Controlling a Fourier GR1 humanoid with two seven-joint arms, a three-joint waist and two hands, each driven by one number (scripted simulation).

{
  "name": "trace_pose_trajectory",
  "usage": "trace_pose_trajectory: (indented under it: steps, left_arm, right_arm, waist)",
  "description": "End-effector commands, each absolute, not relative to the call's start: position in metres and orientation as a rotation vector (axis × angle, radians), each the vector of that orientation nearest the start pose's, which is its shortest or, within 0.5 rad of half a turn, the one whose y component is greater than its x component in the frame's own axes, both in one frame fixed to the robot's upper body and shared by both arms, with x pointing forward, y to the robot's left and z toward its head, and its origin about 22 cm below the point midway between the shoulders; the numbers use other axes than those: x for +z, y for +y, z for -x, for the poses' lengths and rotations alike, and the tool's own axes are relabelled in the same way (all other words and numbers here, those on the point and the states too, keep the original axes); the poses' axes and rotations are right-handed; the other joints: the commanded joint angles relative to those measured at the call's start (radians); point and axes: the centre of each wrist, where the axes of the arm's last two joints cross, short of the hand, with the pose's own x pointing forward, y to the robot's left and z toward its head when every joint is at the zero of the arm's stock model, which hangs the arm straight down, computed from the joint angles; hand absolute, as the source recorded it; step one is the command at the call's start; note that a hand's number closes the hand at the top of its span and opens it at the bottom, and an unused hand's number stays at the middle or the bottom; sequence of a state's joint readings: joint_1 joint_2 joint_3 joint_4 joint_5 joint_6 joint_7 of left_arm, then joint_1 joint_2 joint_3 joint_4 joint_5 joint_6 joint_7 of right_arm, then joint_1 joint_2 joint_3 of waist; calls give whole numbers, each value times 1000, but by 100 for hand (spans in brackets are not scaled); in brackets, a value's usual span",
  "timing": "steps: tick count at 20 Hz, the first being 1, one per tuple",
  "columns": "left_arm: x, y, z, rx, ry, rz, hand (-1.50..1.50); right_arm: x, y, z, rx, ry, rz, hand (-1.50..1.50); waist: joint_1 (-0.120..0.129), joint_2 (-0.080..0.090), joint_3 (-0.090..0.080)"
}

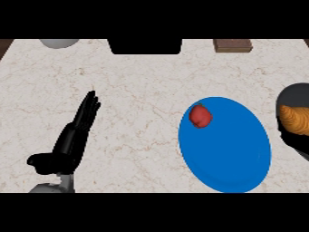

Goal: Pick the croissant from the plate and place it in the pan

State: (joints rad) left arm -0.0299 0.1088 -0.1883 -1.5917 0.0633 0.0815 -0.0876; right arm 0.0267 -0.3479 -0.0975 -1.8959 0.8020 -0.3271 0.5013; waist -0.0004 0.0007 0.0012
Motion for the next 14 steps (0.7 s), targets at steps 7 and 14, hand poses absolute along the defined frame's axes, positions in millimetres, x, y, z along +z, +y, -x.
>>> trace_pose_trajectory:
  steps: [7, 14]
  left_arm:
    - [1, 205, -246, -109, -1691, 57, 0]
    - [14, 214, -254, -140, -1706, 83, 0]
  right_arm:
    - [77, -405, -259, -28, -1423, 1524, 150]
    - [79, -469, -299, -33, -1432, 1511, 150]
  waist:
    - [7, 2, 0]
    - [19, 5, 1]
